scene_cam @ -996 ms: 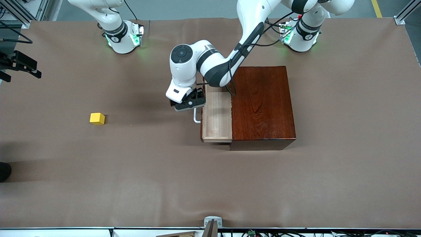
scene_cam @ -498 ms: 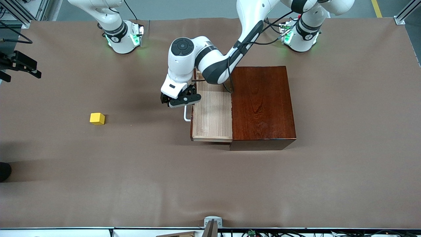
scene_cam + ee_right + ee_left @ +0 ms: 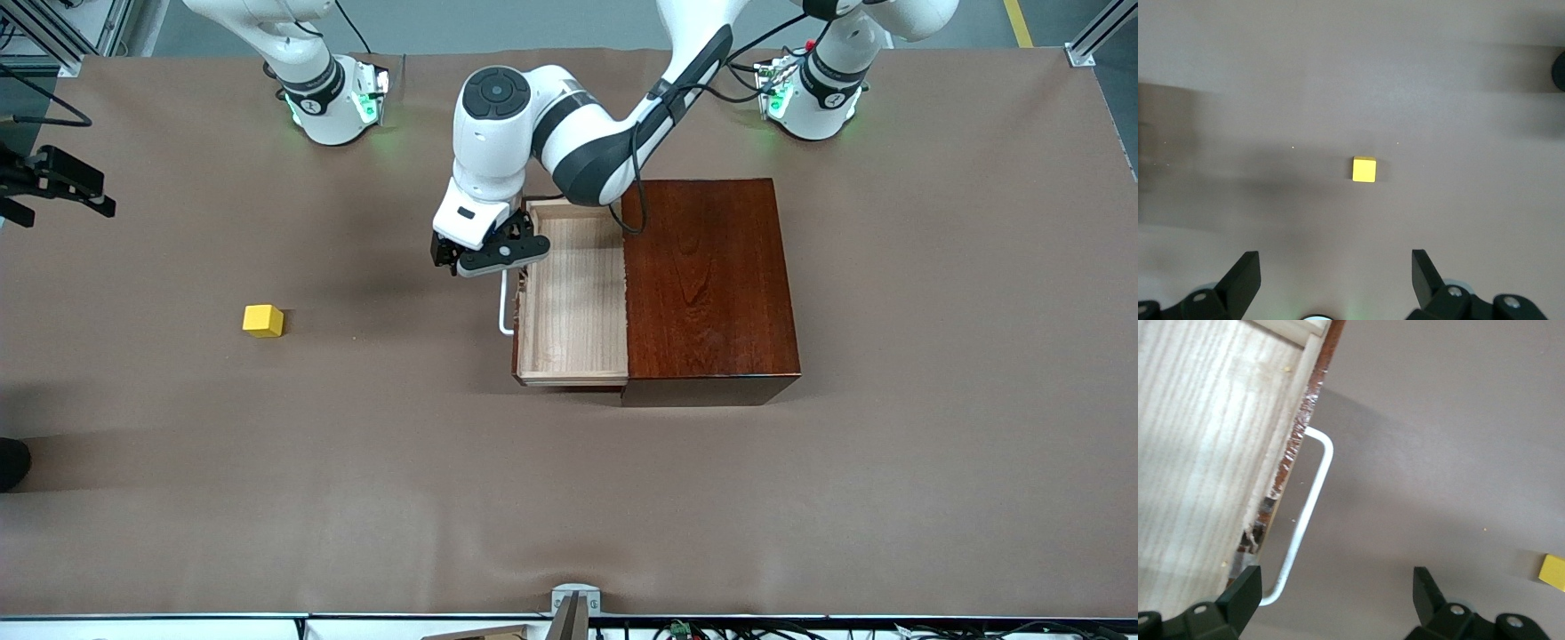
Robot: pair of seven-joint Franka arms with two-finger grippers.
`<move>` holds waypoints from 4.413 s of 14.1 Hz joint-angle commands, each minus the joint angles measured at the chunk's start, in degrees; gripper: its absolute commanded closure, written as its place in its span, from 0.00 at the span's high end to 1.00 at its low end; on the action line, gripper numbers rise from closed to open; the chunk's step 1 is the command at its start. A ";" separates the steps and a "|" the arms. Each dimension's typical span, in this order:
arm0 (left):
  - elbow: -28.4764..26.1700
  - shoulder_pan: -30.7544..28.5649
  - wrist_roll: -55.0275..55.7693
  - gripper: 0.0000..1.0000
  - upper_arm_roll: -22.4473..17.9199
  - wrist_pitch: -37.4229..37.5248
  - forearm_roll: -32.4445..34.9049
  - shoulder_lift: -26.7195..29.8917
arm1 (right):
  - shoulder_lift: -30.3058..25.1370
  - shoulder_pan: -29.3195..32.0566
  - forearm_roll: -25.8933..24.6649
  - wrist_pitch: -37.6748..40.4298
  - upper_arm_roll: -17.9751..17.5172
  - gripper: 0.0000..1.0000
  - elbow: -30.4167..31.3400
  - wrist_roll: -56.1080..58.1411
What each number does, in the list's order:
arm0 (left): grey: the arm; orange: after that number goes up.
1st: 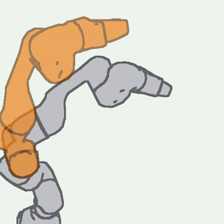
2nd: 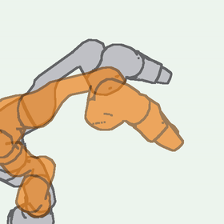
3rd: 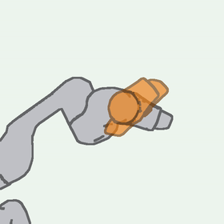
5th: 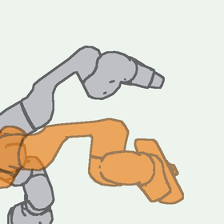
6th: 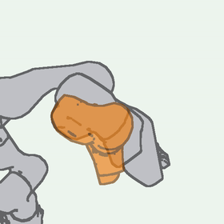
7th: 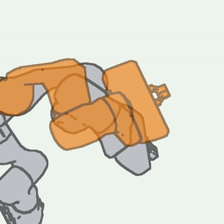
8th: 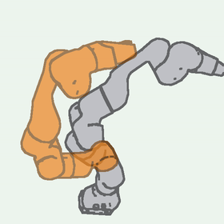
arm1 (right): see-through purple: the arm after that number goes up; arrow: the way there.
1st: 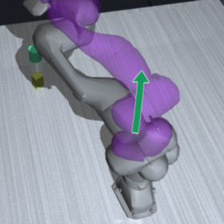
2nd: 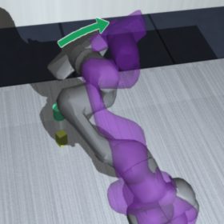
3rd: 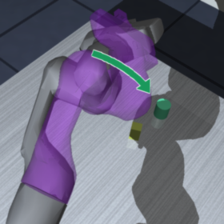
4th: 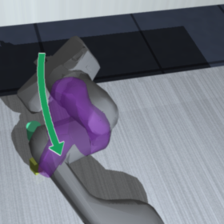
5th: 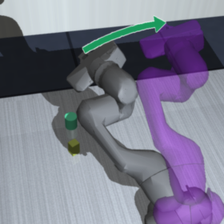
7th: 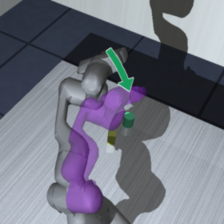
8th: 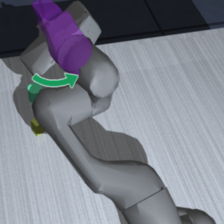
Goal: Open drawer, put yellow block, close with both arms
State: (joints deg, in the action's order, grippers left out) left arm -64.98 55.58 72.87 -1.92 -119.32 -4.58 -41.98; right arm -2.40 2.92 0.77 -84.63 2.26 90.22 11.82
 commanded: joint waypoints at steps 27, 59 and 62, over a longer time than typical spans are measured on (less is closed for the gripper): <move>-27.45 -56.09 -63.19 1.00 6.03 33.72 3.87 45.91 | 21.39 6.57 4.59 -19.41 -0.24 1.00 6.44 -0.66; -31.97 -56.29 -65.13 1.00 7.64 30.11 5.02 50.15 | 21.48 4.72 4.33 -53.36 -0.59 0.35 38.27 2.50; -31.88 -56.03 -65.13 1.00 7.64 29.93 5.02 50.24 | 20.17 4.99 4.42 -51.08 -0.59 0.00 37.67 7.69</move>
State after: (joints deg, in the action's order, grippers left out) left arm -97.37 -0.03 8.95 5.10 -88.98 -0.10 8.08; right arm 20.21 7.64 4.90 -136.64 1.73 126.54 16.68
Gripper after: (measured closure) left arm 0.000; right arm 0.441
